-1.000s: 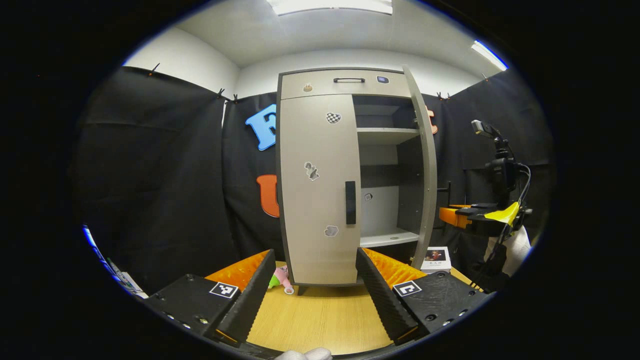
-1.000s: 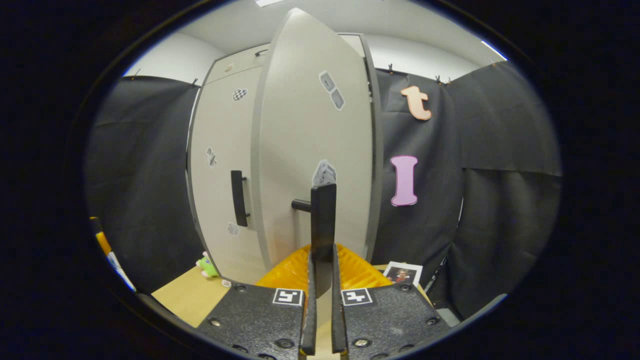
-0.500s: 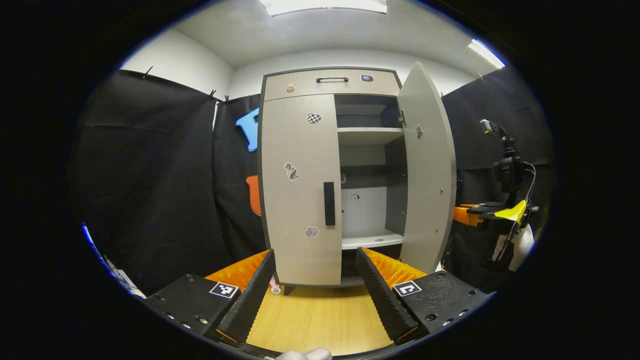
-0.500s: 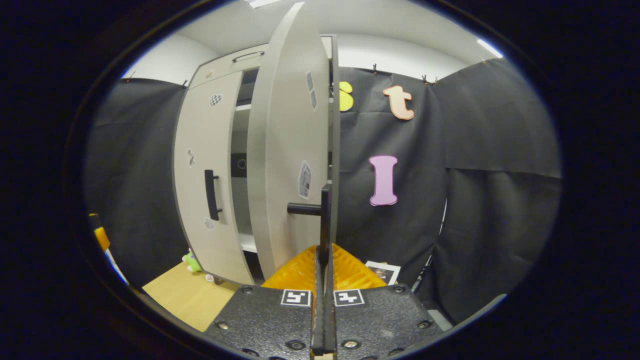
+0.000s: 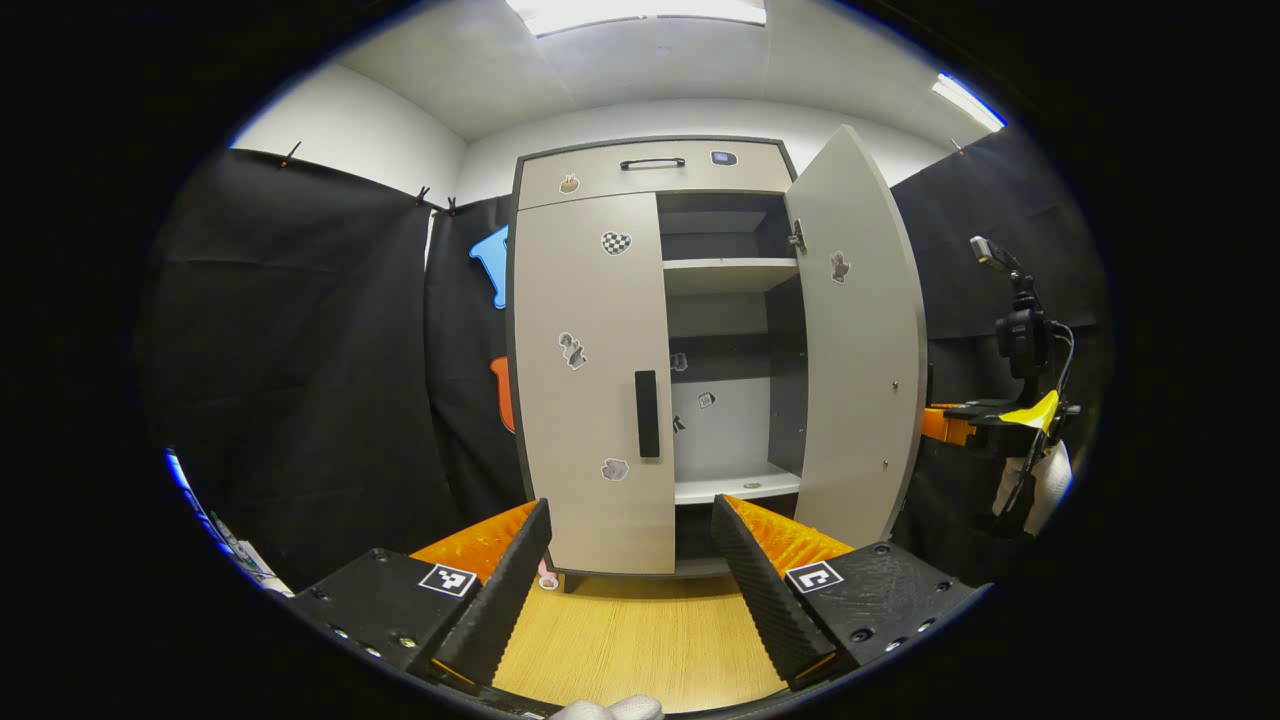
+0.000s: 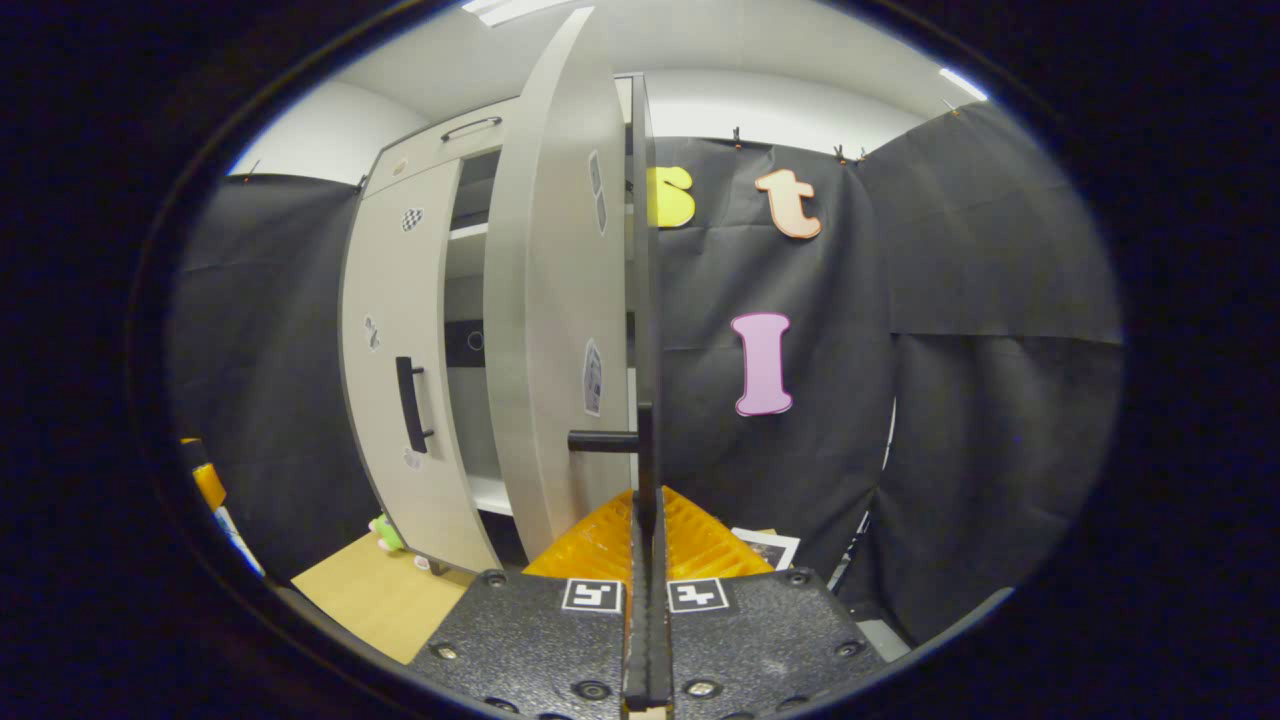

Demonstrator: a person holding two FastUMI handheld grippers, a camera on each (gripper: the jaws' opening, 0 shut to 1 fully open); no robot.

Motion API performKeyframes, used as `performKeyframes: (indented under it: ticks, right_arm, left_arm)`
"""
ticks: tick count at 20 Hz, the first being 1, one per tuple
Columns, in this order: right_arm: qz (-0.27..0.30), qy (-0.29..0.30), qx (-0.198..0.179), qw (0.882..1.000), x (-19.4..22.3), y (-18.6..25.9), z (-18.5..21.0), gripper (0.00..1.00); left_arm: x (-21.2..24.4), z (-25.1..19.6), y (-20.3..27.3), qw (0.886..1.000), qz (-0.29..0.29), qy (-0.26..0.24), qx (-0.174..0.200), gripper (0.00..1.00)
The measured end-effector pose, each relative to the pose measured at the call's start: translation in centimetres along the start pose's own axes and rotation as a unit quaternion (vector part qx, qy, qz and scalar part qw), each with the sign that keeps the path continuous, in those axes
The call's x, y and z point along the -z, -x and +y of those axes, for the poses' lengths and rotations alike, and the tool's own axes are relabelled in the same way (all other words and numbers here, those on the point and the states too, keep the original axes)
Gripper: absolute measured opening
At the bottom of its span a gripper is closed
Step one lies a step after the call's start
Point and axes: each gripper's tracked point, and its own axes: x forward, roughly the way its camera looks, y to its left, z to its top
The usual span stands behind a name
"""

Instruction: Open the right door of the double-door shoe cabinet with the right hand, and open the left door with the left hand.

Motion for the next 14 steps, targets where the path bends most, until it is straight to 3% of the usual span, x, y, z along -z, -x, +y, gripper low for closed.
performKeyframes:
  ticks: [8,10,12,14]
  right_arm:
    - [-0.011,0.004,0.029,1.0,-0.6,0.9,-0.7,0.05]
    - [-0.021,0.011,0.044,0.999,-1.1,1.6,-1.1,0.13]
    - [-0.036,0.031,0.062,0.997,-1.7,2.7,-1.7,0.41]
    - [-0.053,0.03,0.07,0.996,-2.3,4.0,-1.4,0.8]
  left_arm:
    - [0.3,1.4,-0.6,1.0,0.003,0.001,0.006,0.96]
    - [0.2,2.1,-0.8,1.0,0.001,0.0,0.009,0.96]
    - [0.2,3.1,-1.0,1.0,-0.001,-0.002,0.01,1.0]
    - [0.5,3.9,-1.2,1.0,0.0,-0.002,0.013,0.96]
